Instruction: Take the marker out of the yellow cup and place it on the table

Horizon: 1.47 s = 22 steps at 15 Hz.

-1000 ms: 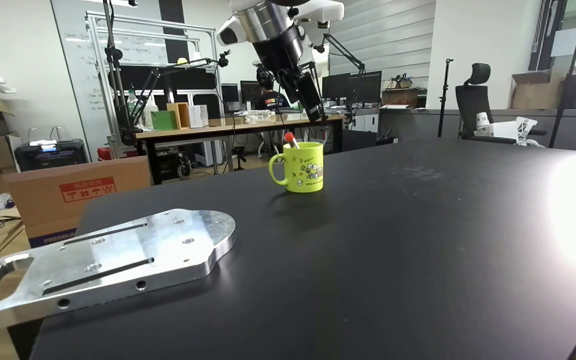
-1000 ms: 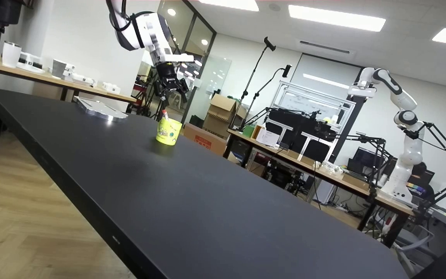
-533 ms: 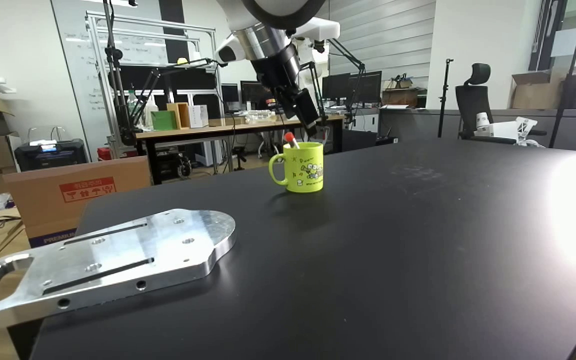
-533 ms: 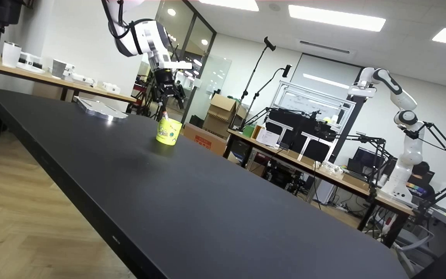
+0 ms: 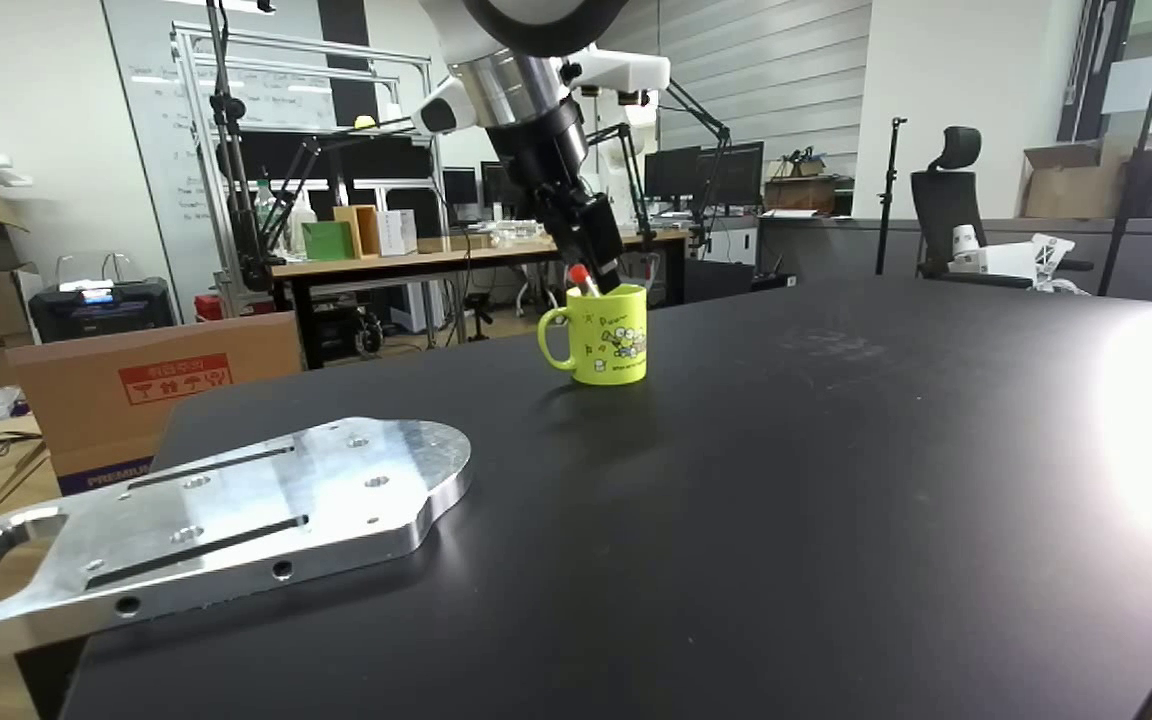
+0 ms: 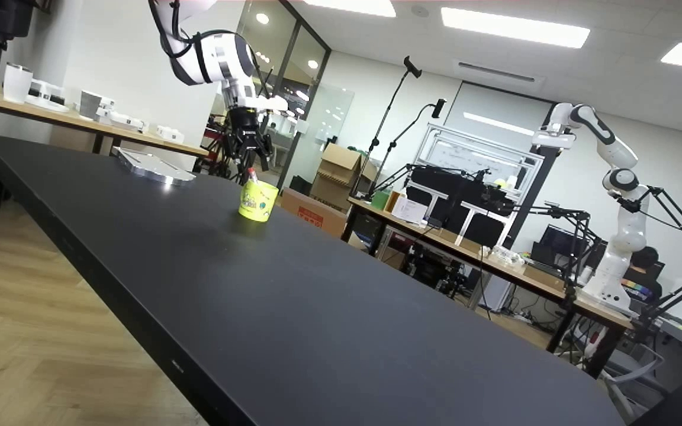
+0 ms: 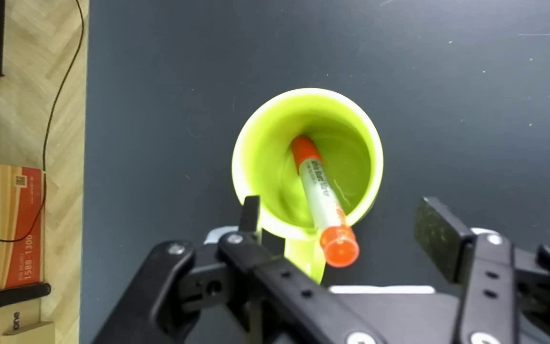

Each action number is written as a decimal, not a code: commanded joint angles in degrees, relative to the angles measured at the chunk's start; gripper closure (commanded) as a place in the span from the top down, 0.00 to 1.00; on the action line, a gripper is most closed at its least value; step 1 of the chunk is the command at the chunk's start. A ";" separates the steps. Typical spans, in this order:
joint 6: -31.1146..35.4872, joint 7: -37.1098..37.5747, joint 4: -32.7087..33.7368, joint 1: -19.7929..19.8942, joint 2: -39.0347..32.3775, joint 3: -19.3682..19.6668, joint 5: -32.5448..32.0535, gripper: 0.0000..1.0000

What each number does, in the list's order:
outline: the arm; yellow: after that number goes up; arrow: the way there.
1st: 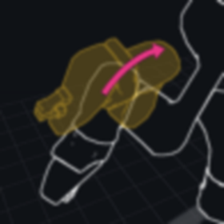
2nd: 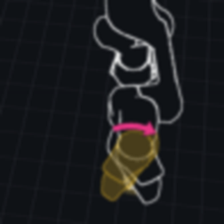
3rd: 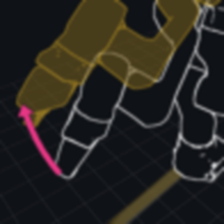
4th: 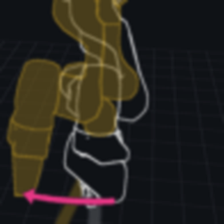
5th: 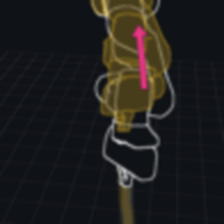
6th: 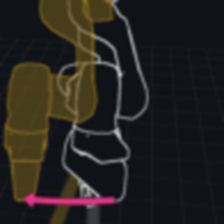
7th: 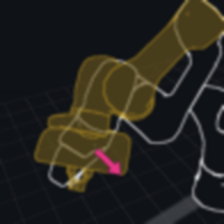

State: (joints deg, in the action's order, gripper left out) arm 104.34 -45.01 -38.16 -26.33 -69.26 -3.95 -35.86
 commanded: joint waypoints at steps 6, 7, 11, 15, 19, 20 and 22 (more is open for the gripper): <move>-0.30 -3.22 7.82 -0.34 -4.33 3.31 6.81 0.19; -0.63 -3.77 8.21 -0.06 -4.49 3.28 8.02 0.11; -1.34 -3.85 7.96 1.41 -3.26 1.85 10.04 0.05; -1.08 -2.06 8.22 1.30 -0.86 2.48 10.03 0.05; -1.06 -0.61 8.91 0.47 2.78 2.72 9.51 0.05; -1.36 -0.05 8.91 0.19 3.78 2.98 9.26 0.05; -2.56 1.03 8.48 -0.27 5.83 3.85 8.26 0.05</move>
State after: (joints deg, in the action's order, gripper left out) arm 104.20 -46.94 -29.62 -25.72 -66.23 -1.45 -26.50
